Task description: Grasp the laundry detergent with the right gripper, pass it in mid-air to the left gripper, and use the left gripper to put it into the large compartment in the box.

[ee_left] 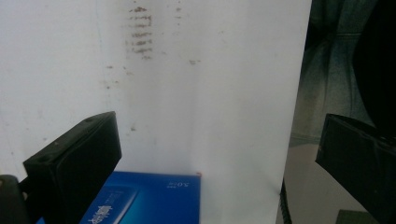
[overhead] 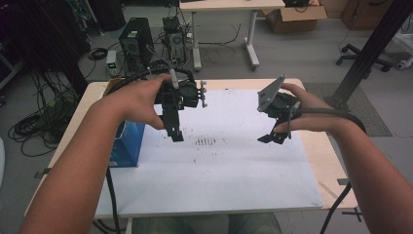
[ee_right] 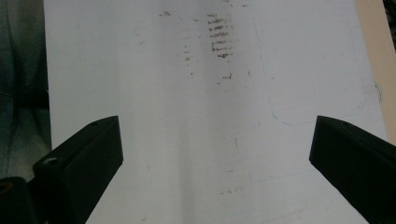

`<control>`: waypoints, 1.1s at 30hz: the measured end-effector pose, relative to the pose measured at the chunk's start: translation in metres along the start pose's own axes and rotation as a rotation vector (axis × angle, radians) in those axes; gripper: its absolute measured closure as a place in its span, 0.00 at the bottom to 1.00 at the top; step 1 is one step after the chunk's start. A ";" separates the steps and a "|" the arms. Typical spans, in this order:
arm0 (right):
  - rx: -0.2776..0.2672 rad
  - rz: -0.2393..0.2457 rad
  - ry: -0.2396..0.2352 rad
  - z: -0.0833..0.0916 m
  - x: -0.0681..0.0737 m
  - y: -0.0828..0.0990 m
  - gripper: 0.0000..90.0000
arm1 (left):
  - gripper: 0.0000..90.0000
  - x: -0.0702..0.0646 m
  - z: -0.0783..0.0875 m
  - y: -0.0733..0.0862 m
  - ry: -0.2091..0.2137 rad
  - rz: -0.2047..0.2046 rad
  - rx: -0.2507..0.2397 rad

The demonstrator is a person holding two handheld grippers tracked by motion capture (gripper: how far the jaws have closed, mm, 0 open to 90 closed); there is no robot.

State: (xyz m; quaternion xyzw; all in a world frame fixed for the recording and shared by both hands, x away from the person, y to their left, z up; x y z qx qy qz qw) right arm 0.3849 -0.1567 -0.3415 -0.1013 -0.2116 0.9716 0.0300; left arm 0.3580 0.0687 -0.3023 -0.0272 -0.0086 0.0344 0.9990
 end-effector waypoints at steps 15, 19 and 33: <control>0.055 -0.004 -0.035 -0.011 0.000 0.012 0.03 | 0.00 0.009 -0.015 -0.005 0.006 0.009 0.070; 0.056 0.000 -0.038 -0.012 0.000 0.012 0.03 | 0.00 0.010 -0.014 -0.004 0.004 0.015 0.071; 0.076 -0.011 -0.054 -0.018 0.000 0.014 0.03 | 0.00 0.014 -0.017 -0.007 0.009 0.011 0.070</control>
Point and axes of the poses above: each handheld gripper's, and its own axes: z roughly backward along the jaws, y roughly out of its underside, x roughly to its left, the point moved 9 cm from there along -z, roughly forward along the jaws
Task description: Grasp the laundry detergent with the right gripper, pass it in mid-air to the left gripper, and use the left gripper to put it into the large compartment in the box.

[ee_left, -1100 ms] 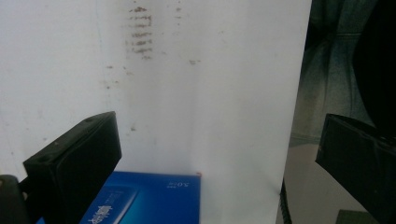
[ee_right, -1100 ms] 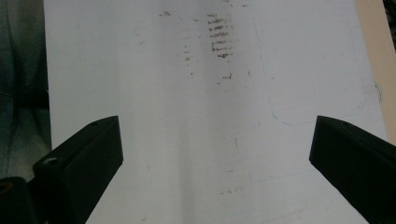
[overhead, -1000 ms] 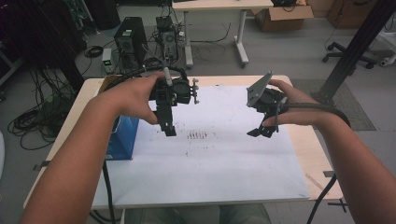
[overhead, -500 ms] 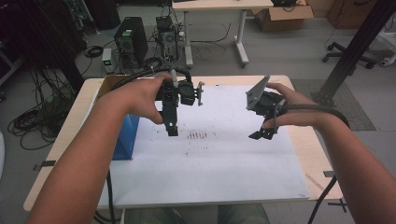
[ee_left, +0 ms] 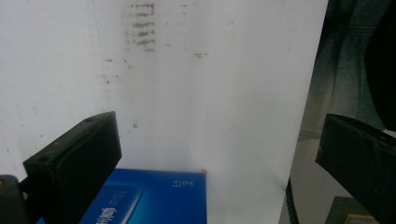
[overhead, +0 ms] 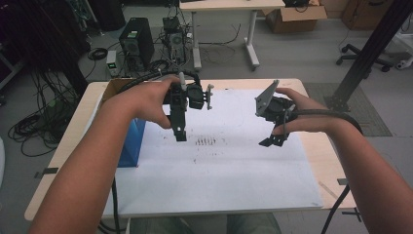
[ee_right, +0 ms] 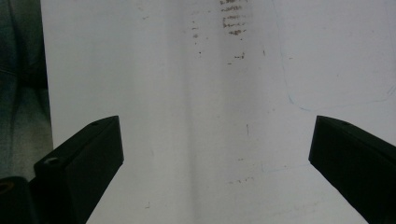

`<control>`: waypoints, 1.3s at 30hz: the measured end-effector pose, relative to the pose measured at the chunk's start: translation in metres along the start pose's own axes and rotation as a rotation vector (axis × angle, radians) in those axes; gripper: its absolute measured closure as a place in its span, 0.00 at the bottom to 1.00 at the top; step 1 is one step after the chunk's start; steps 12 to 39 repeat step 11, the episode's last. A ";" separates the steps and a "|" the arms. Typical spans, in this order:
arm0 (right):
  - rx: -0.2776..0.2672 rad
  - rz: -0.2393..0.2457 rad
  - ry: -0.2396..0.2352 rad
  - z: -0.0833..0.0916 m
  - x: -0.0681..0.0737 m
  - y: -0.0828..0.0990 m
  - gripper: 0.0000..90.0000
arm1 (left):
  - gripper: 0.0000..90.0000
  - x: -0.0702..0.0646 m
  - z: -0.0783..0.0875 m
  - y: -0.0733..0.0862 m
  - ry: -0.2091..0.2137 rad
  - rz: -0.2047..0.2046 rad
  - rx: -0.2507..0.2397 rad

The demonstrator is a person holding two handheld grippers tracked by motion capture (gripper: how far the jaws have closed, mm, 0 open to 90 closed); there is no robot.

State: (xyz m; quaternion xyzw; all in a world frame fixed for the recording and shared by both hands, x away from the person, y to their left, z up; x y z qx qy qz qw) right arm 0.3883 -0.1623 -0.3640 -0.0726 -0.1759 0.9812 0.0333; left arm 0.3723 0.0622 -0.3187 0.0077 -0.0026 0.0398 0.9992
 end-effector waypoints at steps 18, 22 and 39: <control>-0.002 0.010 -0.003 -0.001 -0.002 -0.003 0.03 | 0.00 0.003 -0.002 -0.001 0.001 -0.003 -0.005; -0.002 0.010 -0.003 -0.001 -0.002 -0.003 0.03 | 0.00 0.003 -0.002 -0.001 0.001 -0.003 -0.005; -0.002 0.010 -0.003 -0.001 -0.002 -0.003 0.03 | 0.00 0.003 -0.002 -0.001 0.001 -0.003 -0.005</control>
Point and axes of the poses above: each handheld gripper's, and its own axes: z roughly backward along the jaws, y roughly out of its underside, x roughly to its left, the point moved 9 cm from there along -z, roughly forward along the jaws
